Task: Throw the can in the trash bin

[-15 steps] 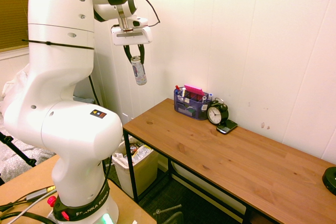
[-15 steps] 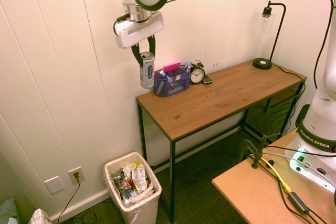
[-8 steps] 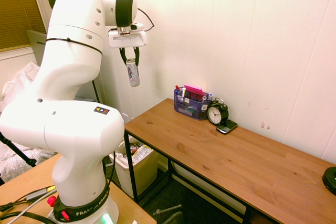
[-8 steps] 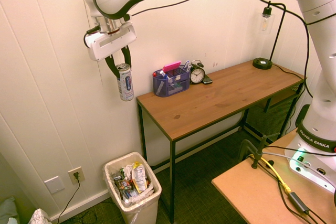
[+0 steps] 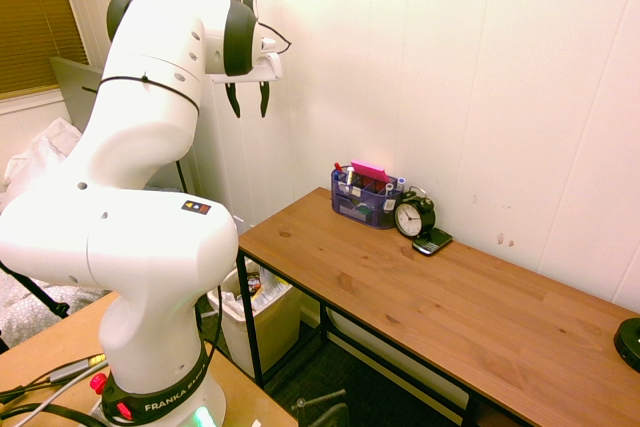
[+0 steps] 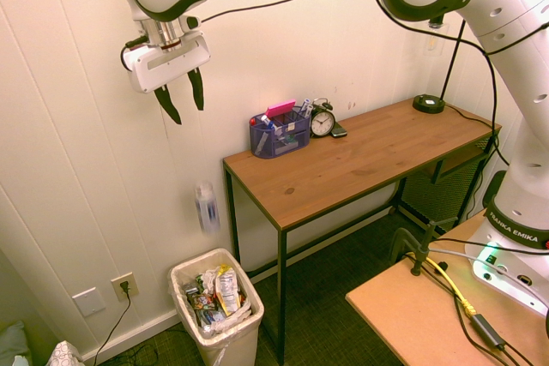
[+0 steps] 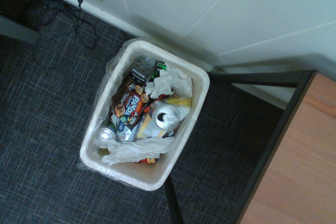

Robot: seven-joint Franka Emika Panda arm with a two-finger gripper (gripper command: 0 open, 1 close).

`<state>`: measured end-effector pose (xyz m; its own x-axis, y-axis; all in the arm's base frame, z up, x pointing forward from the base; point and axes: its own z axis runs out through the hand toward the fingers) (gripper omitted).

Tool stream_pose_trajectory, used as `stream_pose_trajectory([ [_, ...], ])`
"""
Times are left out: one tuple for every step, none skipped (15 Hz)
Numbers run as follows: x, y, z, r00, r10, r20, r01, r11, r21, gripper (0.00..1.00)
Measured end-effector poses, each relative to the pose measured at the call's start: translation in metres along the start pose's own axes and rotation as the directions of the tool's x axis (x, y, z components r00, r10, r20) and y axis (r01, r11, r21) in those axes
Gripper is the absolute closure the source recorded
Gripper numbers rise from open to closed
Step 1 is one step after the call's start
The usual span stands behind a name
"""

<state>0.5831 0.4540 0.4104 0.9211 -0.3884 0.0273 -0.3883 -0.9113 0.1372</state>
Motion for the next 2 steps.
stream_pose_trajectory([
  [0.0064,0.0048,-0.0041,1.000,0.011,-0.002,-0.011,1.000,0.006,0.00],
  [0.0144,0.0119,-0.0106,1.000,0.026,-0.004,-0.026,1.000,0.016,0.00],
])
